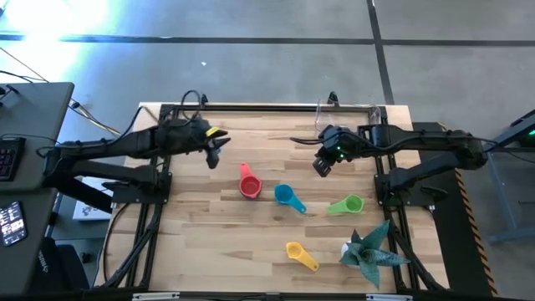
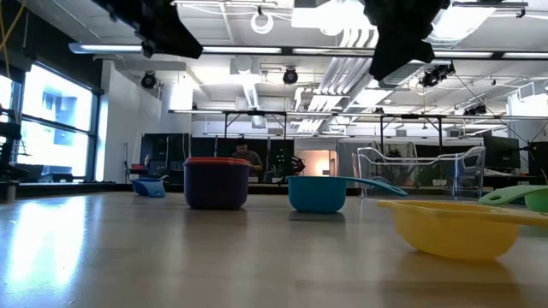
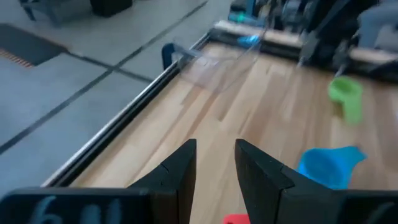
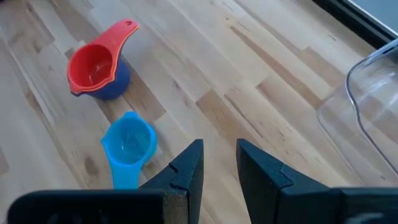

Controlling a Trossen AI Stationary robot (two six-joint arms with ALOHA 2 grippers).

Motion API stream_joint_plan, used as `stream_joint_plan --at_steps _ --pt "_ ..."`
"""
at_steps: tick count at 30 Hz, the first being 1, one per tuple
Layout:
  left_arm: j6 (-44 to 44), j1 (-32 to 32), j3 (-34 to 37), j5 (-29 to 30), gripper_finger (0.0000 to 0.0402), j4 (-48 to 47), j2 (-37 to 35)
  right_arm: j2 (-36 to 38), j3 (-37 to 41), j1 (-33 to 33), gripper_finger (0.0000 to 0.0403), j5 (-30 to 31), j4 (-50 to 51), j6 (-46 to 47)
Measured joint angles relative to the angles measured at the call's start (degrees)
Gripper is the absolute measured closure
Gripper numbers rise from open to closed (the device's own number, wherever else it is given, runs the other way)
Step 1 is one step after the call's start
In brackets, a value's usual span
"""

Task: Nest measuring cups in basket
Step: Stack the red measuring cup on top of the orange measuring cup

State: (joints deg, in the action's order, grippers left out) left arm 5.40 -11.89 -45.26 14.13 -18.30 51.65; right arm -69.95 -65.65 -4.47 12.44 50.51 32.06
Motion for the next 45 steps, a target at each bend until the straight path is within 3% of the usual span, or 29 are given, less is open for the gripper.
stream_joint_plan --at_steps 8,17,28,45 --pt "-2.58 -6.48 -11.32 -6.96 0.03 -8.81 14.08 -0.02 0.0 0.0 0.0315 -1.66 -0.3 -0.86" --pt "-6.71 -11.9 -20.44 -15.77 0.03 -13.87 26.74 -0.02 0.0 0.0 0.0315 -1.55 -1.08 5.33" --pt "-15.0 -12.16 -22.02 -22.37 0.03 -13.89 36.8 -0.02 -0.02 0.0 0.0315 -1.55 -1.11 14.42" --pt "-12.82 -10.17 -22.05 -22.62 0.03 -15.22 46.21 -1.27 -0.14 0.0 0.0315 -1.04 -1.93 16.15"
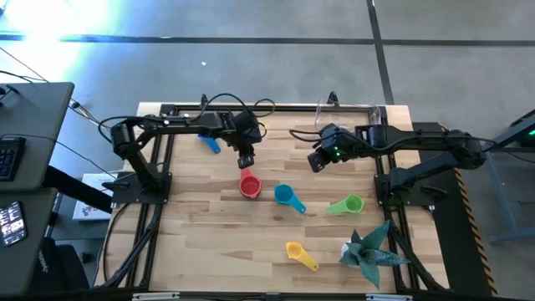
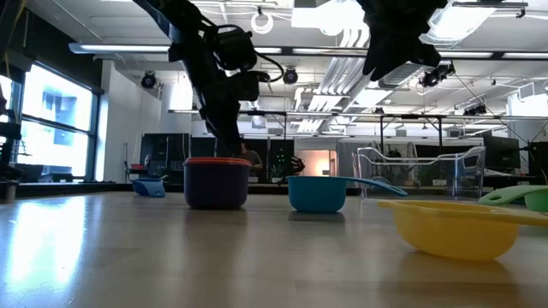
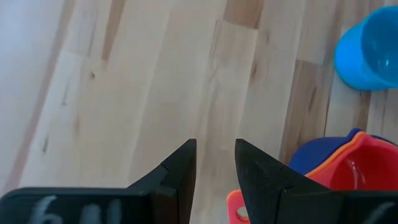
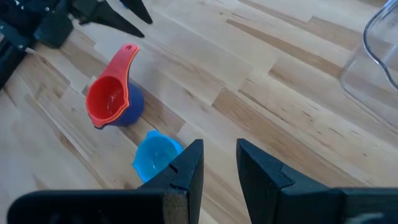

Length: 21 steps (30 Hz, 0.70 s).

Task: Nest measuring cups in basket
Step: Stack the red measuring cup on top of the orange measuring cup

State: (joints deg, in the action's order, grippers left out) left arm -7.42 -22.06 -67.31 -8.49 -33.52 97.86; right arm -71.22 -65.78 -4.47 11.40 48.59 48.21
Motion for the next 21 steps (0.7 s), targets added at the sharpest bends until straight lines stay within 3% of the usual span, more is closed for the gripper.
stream_joint_plan --at_steps 21 --pt "1.36 1.19 0.0 0.24 0.03 -3.11 5.9 -3.19 0.0 0.0 0.0315 0.21 -0.6 0.0"
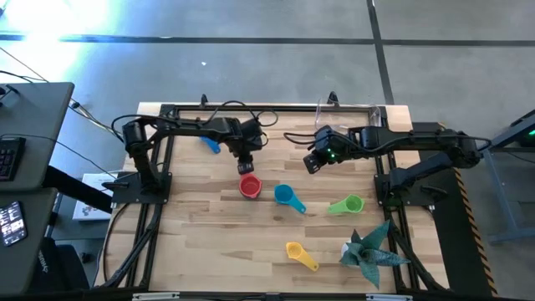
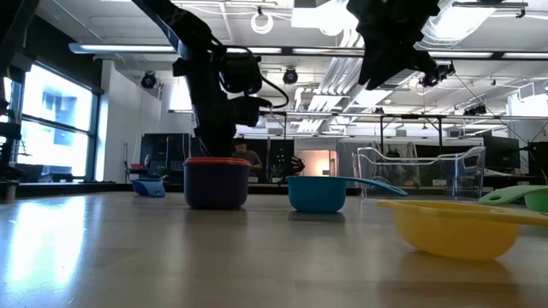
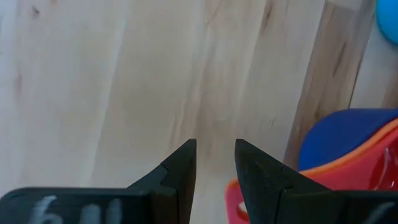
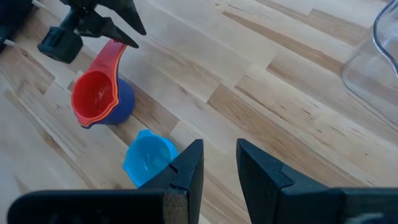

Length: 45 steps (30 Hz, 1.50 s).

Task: Nest measuring cups in basket
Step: Stack the red measuring cup on top of the orange measuring cup

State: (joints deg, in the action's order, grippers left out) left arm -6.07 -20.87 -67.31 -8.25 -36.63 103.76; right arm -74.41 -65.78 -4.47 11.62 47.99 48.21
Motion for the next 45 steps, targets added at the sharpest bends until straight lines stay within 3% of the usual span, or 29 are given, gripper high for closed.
stream_joint_plan --at_steps 19,45 --pt "2.2 4.16 0.0 0.11 0.03 -9.49 0.49 0.02 0.02 0.0 0.0315 -0.07 -0.02 -0.62" --pt "31.53 20.18 0.02 0.0 0.03 -13.48 0.44 0.04 0.07 0.0 0.0315 -3.35 0.0 -0.69"
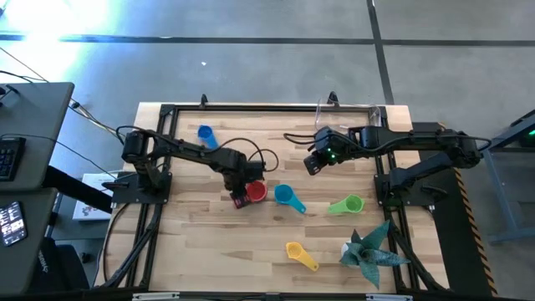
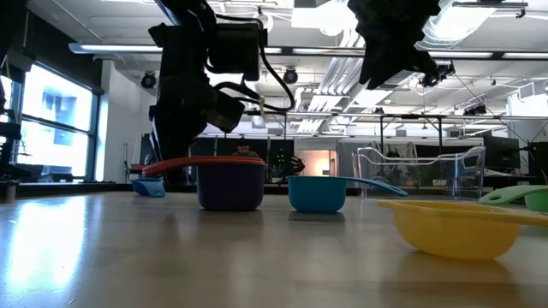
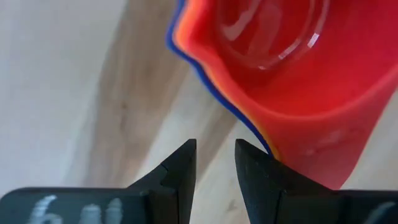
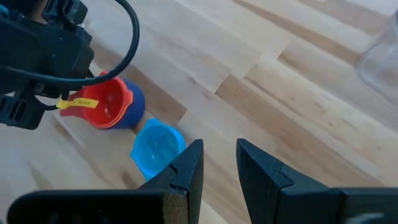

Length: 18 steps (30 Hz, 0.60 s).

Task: Nest measuring cups in basket
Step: Stack the red measuring cup on top of the orange measuring cup

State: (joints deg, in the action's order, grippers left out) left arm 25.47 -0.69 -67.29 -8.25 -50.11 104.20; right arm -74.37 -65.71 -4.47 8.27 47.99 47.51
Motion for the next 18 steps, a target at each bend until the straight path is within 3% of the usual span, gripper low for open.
stream_joint_plan --at_steps 9,18 --pt "8.6 4.23 0.0 -0.76 0.03 0.26 0.0 0.0 0.0 0.02 0.0315 -5.93 0.0 0.19" --pt "10.71 4.97 0.0 -3.7 0.03 -1.45 -0.85 0.0 0.0 0.02 0.0315 -10.31 0.0 -1.85"
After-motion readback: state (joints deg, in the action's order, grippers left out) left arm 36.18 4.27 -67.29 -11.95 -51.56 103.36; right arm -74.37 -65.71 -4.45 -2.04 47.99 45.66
